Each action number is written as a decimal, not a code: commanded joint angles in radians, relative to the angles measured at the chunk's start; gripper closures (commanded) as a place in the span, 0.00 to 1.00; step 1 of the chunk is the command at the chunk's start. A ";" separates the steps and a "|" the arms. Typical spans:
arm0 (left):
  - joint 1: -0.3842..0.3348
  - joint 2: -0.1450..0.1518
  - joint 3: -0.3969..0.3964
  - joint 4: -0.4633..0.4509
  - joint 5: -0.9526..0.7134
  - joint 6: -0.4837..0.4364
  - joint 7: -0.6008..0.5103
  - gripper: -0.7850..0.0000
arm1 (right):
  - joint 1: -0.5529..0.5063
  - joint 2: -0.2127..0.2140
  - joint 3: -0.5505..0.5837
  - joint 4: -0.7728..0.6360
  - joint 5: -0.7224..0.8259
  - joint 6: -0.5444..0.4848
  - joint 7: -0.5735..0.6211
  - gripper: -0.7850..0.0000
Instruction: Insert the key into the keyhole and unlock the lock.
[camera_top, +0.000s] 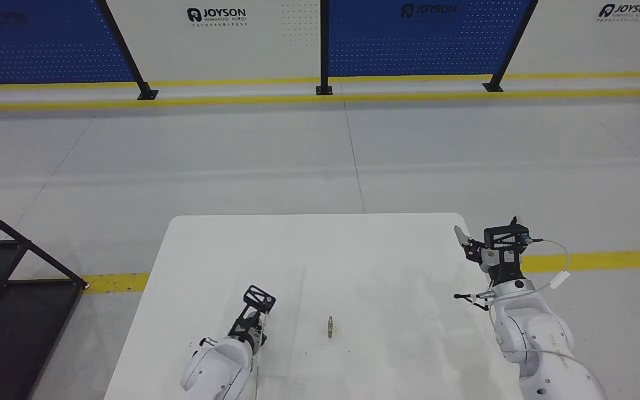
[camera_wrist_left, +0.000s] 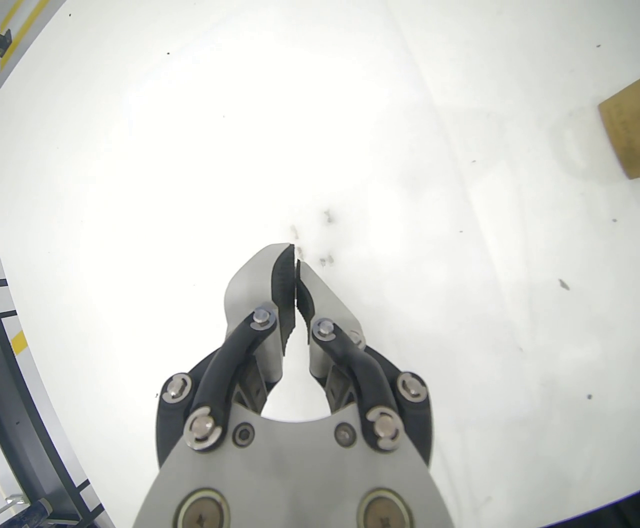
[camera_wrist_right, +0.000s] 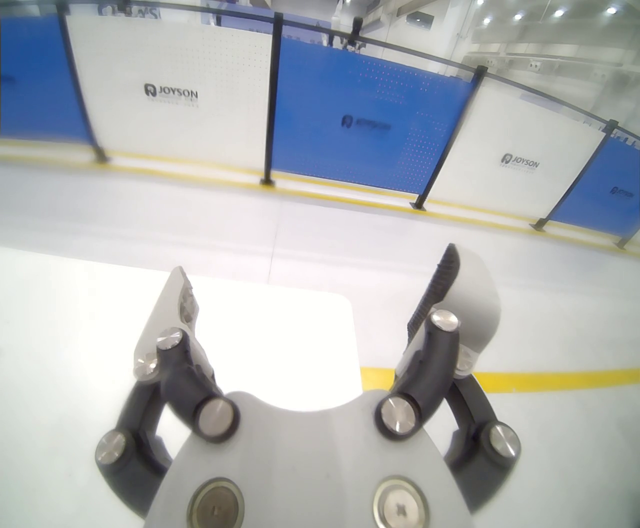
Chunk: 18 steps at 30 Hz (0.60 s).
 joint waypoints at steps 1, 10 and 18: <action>0.010 0.001 -0.010 -0.017 -0.010 -0.002 0.007 1.00 | 0.000 0.000 0.000 0.000 0.000 0.000 0.000 0.00; 0.097 0.009 -0.099 -0.160 -0.137 -0.034 0.139 1.00 | 0.000 0.000 0.000 0.000 0.000 0.000 0.000 0.00; 0.206 0.020 -0.266 -0.188 -0.481 -0.269 0.557 1.00 | 0.000 0.000 0.000 0.000 0.000 0.000 0.000 0.00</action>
